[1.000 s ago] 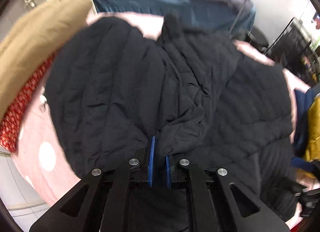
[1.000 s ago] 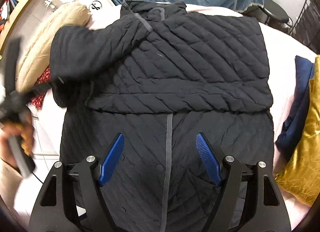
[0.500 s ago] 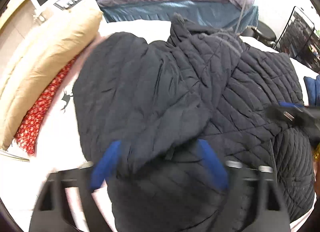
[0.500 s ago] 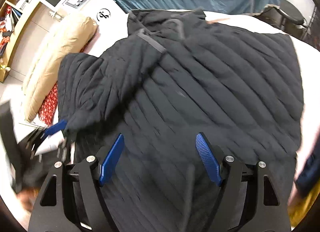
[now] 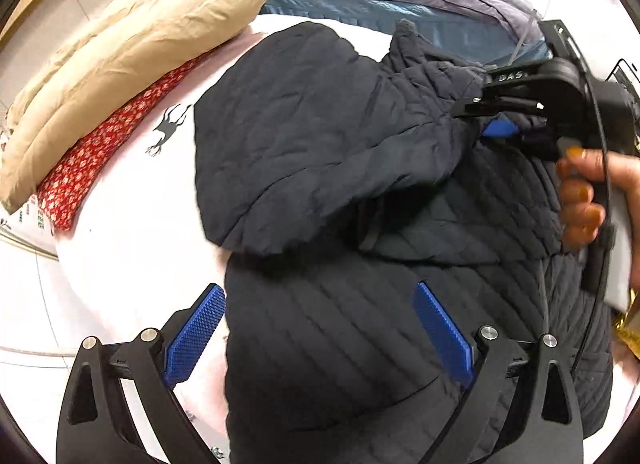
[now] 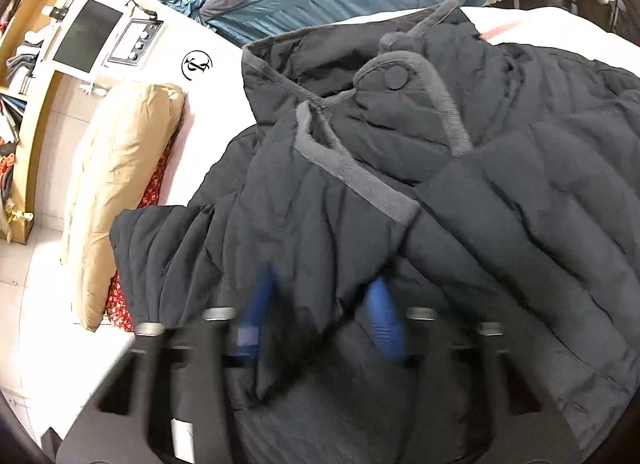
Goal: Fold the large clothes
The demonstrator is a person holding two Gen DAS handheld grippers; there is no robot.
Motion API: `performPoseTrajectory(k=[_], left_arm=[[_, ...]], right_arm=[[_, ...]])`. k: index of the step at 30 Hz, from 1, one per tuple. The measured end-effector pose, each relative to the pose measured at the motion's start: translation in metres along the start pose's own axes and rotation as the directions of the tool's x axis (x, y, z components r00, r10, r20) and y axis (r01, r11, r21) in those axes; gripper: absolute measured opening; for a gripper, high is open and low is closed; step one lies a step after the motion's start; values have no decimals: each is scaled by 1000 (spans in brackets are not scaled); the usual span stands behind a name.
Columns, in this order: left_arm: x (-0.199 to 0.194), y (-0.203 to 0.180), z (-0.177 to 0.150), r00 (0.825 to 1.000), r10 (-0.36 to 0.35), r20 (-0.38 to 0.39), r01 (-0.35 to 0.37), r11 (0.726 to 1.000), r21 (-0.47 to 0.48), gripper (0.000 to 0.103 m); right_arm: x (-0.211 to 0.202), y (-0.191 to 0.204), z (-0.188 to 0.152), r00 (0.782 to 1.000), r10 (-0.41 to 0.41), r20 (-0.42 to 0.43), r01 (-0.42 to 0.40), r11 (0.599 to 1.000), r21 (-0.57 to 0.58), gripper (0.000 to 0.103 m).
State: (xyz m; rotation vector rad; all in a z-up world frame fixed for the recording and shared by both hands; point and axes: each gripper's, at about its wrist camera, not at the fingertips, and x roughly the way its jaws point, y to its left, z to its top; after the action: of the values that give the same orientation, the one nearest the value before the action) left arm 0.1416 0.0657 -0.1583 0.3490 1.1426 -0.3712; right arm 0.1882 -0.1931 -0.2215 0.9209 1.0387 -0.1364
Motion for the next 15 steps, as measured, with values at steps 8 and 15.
performPoseTrajectory(k=[8, 15], left_arm=[[-3, 0, 5, 1000, -18, 16, 19, 999, -26, 93], [2, -26, 11, 998, -56, 12, 56, 998, 19, 93]], right_arm=[[-99, -10, -7, 969, -55, 242, 54, 998, 12, 13], [-123, -66, -36, 960, -138, 243, 126, 990, 63, 13]])
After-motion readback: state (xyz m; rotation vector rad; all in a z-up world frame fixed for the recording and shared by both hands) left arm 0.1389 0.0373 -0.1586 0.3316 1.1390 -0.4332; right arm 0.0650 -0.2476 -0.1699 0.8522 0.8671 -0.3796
